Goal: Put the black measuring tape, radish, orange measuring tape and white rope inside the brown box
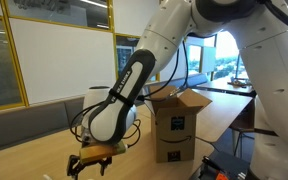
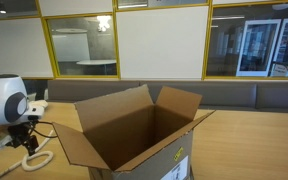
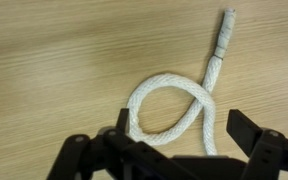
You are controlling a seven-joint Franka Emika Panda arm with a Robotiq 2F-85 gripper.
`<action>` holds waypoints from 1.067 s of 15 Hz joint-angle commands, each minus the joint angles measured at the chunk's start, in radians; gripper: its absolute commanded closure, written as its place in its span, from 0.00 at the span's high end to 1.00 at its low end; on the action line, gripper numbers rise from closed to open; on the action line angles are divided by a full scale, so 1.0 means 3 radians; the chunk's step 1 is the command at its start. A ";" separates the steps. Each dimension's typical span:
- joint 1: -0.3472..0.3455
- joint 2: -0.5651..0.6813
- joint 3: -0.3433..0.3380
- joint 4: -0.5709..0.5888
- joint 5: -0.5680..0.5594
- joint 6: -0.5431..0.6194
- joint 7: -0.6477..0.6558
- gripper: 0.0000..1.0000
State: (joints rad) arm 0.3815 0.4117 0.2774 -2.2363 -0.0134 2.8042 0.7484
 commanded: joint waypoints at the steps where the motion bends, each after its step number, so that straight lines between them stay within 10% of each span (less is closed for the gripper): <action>1: 0.0149 0.0225 -0.0084 0.0193 0.0144 0.0103 -0.0127 1.00; 16: 0.0694 0.0854 -0.0530 0.0756 0.0057 -0.0031 -0.0177 1.00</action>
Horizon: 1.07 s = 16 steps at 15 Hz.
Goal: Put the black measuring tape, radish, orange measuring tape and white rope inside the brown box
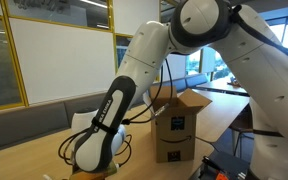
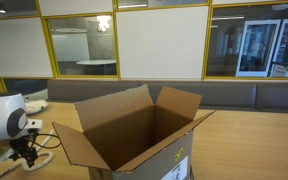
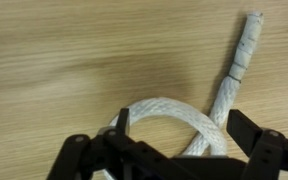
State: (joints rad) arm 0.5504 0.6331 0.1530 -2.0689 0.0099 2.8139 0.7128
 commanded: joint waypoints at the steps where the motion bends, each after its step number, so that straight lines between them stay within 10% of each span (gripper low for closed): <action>1: 0.0166 0.0141 -0.0140 0.0220 -0.0022 -0.0065 -0.0064 1.00; 16: 0.0514 0.0386 -0.0368 0.0693 -0.0098 -0.0318 -0.0221 1.00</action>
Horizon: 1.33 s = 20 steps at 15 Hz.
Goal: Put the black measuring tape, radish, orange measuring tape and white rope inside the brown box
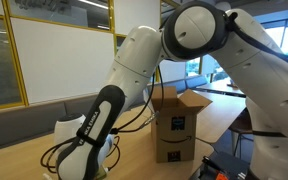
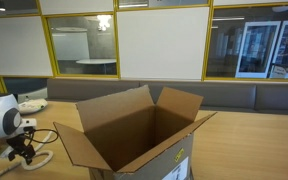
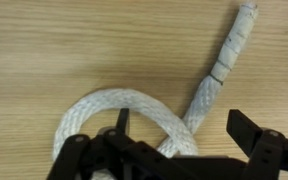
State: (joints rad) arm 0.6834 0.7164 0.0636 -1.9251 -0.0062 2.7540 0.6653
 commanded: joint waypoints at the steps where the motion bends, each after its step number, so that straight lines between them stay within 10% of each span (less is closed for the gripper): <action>1: 0.0077 0.0131 -0.0071 0.0263 -0.0049 -0.0153 -0.0082 1.00; 10: 0.0089 0.0298 -0.0197 0.0526 -0.0133 -0.0310 -0.0143 1.00; 11: 0.0089 0.0315 -0.0208 0.0537 -0.0134 -0.0307 -0.0147 0.75; 20: 0.0114 0.0341 -0.0263 0.0633 -0.0175 -0.0450 -0.0117 0.15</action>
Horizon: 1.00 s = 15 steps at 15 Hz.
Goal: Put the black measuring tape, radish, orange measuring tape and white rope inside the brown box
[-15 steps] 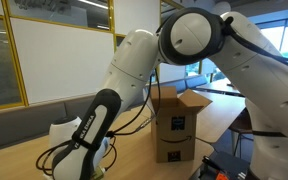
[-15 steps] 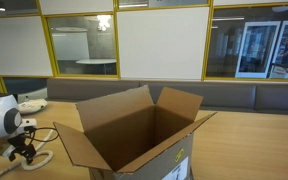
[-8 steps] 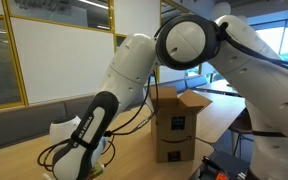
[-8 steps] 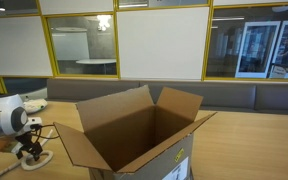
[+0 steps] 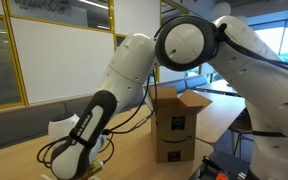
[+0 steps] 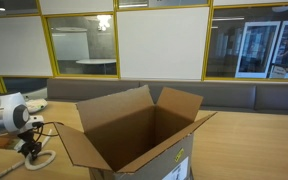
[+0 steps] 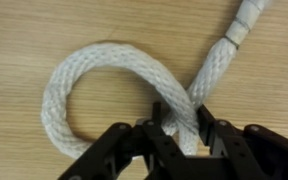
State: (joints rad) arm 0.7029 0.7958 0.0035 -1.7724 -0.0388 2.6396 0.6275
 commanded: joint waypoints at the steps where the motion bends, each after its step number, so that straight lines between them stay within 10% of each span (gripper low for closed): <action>1: 0.0050 0.0065 -0.0065 0.0132 -0.0076 -0.0095 0.0012 0.10; 15: 0.0070 -0.0576 -0.0405 -0.0332 -0.0358 -0.0101 0.0221 0.10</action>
State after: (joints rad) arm 0.7072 0.7431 -0.0774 -1.7820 -0.1053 2.6037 0.6462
